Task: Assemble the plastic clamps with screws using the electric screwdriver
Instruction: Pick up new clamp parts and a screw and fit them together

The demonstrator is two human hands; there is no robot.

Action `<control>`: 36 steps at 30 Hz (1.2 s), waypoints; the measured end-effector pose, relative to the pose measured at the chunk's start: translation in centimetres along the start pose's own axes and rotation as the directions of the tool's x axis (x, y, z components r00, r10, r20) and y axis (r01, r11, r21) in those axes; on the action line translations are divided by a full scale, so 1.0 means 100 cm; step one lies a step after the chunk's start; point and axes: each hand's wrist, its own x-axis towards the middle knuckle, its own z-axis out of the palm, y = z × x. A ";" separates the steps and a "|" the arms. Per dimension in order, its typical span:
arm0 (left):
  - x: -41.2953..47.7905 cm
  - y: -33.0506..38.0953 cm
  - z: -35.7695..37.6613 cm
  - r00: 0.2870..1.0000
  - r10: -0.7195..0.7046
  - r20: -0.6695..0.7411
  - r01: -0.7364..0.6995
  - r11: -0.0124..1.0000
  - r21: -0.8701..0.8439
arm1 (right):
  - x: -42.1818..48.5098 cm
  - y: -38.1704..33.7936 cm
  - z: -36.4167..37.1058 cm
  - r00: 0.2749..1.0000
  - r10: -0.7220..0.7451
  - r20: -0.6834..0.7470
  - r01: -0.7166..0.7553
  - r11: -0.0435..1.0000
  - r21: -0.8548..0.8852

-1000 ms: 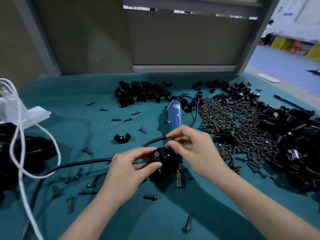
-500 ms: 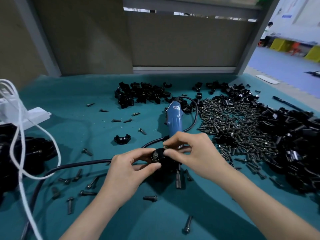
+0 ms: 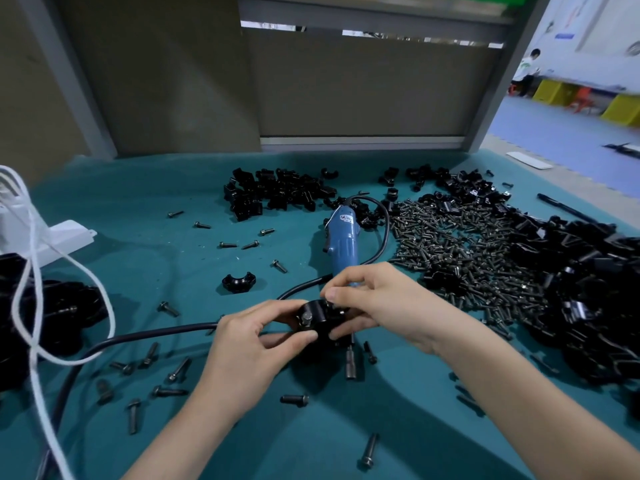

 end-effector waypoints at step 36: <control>-0.005 0.013 0.012 0.993 0.049 -0.109 -0.073 0.970 -0.231 | 0.000 0.001 0.047 0.998 0.008 0.056 -0.038 0.828 0.559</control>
